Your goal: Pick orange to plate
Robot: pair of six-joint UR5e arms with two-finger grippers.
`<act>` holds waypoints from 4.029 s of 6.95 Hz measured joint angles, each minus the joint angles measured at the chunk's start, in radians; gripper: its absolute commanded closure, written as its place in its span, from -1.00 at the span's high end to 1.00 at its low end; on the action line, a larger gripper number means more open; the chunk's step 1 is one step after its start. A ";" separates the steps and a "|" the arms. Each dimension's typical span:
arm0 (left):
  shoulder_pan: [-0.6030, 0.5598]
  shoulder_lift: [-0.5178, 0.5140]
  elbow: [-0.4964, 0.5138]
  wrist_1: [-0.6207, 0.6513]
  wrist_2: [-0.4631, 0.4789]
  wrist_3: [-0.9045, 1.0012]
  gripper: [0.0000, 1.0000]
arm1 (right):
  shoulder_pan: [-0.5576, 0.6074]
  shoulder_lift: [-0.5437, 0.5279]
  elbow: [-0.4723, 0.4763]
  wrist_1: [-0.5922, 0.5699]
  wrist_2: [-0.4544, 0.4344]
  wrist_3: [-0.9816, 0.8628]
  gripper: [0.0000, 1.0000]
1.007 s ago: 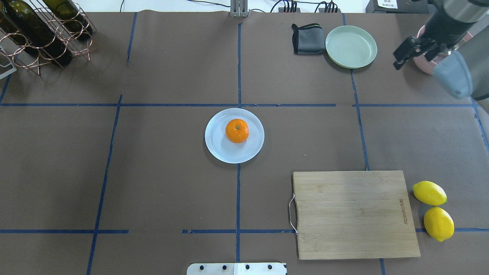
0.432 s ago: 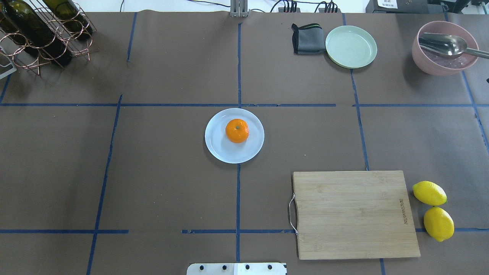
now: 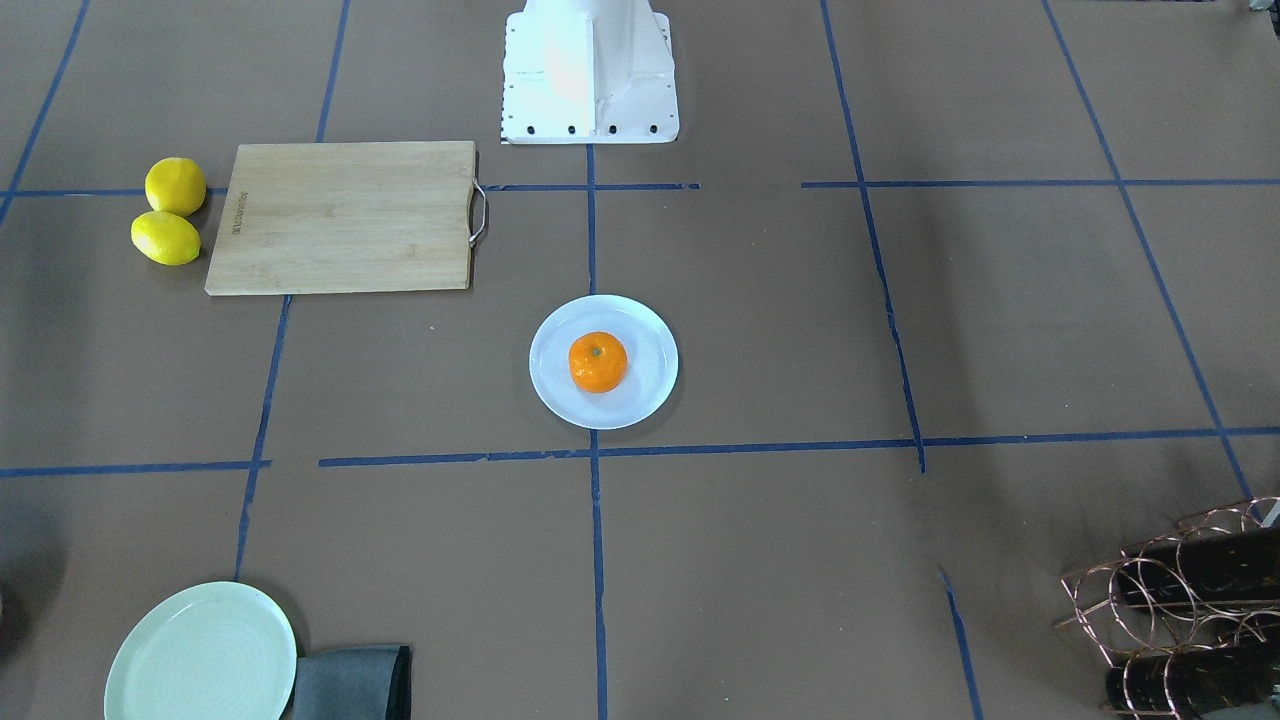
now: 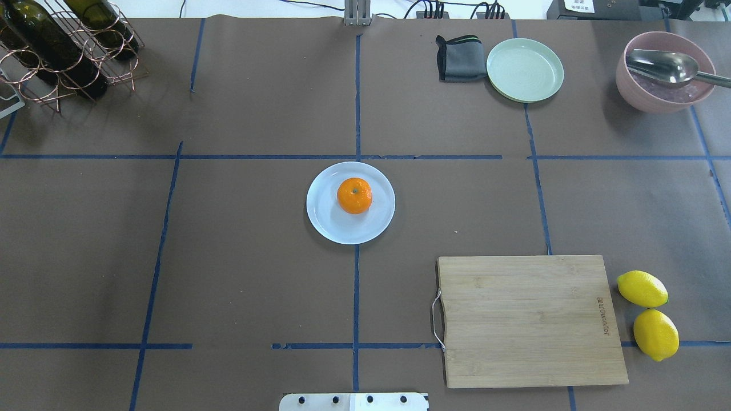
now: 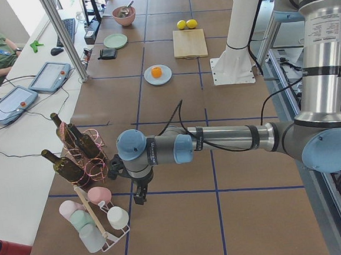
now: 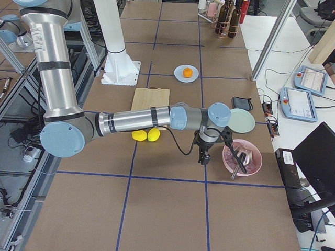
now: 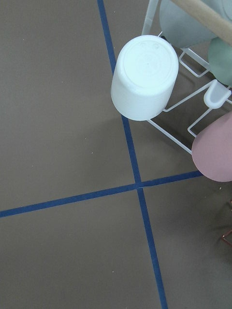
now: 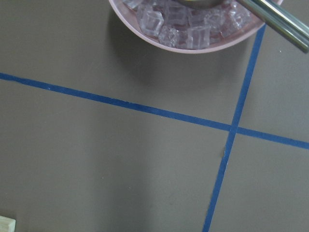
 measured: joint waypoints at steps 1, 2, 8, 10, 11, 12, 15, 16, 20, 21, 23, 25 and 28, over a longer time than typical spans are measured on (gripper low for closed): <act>0.000 -0.004 0.000 0.001 0.001 0.000 1.00 | 0.023 -0.037 -0.038 0.110 -0.002 0.013 1.00; 0.000 -0.008 0.000 0.003 0.001 0.000 1.00 | 0.035 -0.062 -0.057 0.193 -0.003 0.067 1.00; 0.001 -0.011 0.002 0.006 0.002 0.000 1.00 | 0.101 -0.063 -0.011 0.169 0.039 0.190 1.00; 0.000 -0.010 0.005 0.007 0.001 -0.001 1.00 | 0.104 -0.070 0.019 0.138 0.040 0.190 1.00; 0.000 -0.010 0.007 0.007 0.001 -0.002 1.00 | 0.104 -0.071 0.023 0.136 0.039 0.190 1.00; 0.000 -0.011 0.009 0.007 0.000 -0.002 1.00 | 0.104 -0.071 0.024 0.136 0.038 0.190 1.00; 0.001 -0.011 0.013 0.007 -0.002 -0.003 1.00 | 0.103 -0.072 0.023 0.138 0.037 0.190 1.00; 0.001 -0.011 0.013 0.007 -0.002 -0.003 1.00 | 0.103 -0.072 0.023 0.139 0.037 0.190 1.00; 0.001 -0.010 0.014 0.007 -0.004 -0.046 1.00 | 0.103 -0.072 0.025 0.144 0.037 0.190 1.00; 0.002 -0.011 0.015 0.006 -0.005 -0.089 1.00 | 0.103 -0.072 0.025 0.145 0.037 0.191 1.00; 0.002 -0.013 0.015 0.004 -0.008 -0.157 1.00 | 0.103 -0.072 0.025 0.146 0.037 0.192 1.00; 0.002 -0.012 0.015 0.002 -0.010 -0.170 1.00 | 0.103 -0.072 0.025 0.146 0.037 0.192 1.00; 0.002 -0.012 0.015 0.000 -0.010 -0.172 1.00 | 0.103 -0.072 0.024 0.146 0.035 0.192 1.00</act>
